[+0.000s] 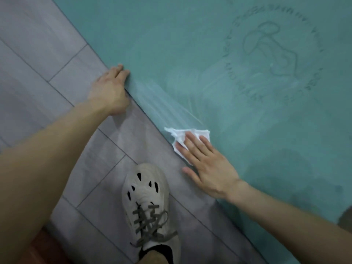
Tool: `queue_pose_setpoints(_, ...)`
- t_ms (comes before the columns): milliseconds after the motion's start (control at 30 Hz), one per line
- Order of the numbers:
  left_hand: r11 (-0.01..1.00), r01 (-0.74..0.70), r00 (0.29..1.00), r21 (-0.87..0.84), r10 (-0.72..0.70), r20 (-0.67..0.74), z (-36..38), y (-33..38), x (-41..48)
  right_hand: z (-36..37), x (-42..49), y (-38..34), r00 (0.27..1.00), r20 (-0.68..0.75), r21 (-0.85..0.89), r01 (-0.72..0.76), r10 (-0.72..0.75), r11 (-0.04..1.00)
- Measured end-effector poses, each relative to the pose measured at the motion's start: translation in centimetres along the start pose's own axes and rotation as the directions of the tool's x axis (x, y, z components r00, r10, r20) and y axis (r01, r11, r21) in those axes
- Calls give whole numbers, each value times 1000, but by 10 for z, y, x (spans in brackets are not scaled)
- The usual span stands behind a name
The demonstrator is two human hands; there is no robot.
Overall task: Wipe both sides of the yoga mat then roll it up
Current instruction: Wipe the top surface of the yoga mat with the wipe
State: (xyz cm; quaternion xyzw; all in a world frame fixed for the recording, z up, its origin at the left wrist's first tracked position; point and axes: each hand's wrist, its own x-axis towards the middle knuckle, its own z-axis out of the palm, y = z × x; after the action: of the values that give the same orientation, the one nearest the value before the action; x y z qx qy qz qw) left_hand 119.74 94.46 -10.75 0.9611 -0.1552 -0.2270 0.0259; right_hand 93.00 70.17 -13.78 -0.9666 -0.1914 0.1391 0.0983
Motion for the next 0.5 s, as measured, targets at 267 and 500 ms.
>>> queue_pose_setpoints(267, 981, -25, 1000, 191, 24, 10, 3, 2, 6, -31, 188, 14, 978, -123, 33, -165, 168, 986)
queue_pose_setpoints(500, 989, -134, 943, 63, 147, -299, 22, 53, -20, -9, 136, 25, 943, -209, 114, -237, 257, 965)
